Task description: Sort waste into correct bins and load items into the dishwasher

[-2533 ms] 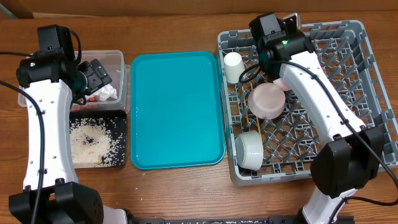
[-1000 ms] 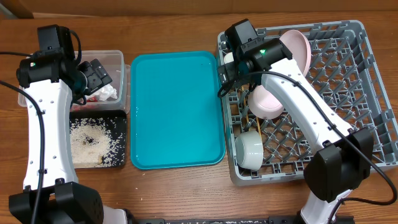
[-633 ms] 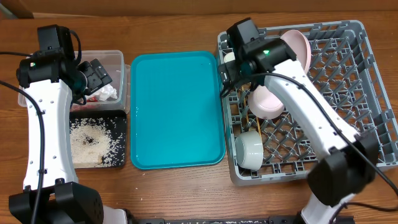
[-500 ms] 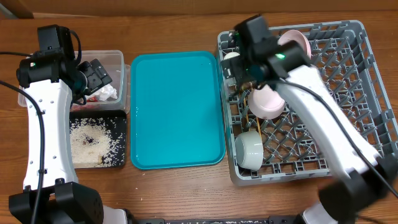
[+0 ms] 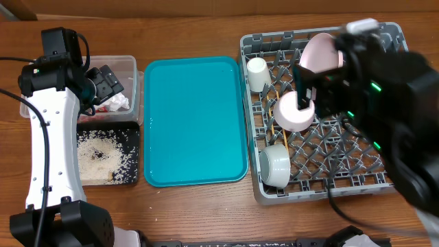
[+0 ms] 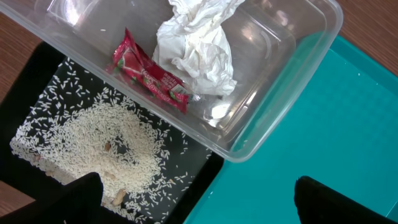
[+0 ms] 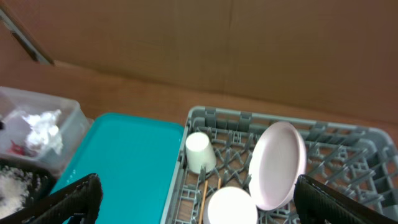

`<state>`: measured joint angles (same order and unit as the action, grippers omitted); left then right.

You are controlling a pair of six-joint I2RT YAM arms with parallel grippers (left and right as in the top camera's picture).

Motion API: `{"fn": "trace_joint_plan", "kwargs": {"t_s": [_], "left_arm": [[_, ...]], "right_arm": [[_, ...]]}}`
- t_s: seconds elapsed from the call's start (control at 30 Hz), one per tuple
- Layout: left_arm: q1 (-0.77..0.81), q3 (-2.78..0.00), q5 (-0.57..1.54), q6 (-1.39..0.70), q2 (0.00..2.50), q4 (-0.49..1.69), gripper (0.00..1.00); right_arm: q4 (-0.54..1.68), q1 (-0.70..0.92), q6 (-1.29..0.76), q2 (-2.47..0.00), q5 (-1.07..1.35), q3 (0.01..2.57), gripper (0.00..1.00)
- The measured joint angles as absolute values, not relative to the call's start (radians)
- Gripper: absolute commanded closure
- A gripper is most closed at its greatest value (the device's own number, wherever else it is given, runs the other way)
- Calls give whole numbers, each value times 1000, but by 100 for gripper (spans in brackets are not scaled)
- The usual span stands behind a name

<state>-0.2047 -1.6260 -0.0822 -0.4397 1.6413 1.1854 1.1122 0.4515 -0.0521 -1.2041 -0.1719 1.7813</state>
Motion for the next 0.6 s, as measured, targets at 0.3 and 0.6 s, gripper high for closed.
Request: {"fn": "trace_joint_plan", "kwargs": {"t_s": [0.3, 0.6], "left_arm": [[-205, -1626, -82, -440, 1641, 1185, 0], [-205, -1626, -82, -440, 1641, 1185, 0]], "right_arm": [[1103, 386, -52, -930, -172, 1673, 0], [977, 231, -52, -624, -130, 1323, 0]]}}
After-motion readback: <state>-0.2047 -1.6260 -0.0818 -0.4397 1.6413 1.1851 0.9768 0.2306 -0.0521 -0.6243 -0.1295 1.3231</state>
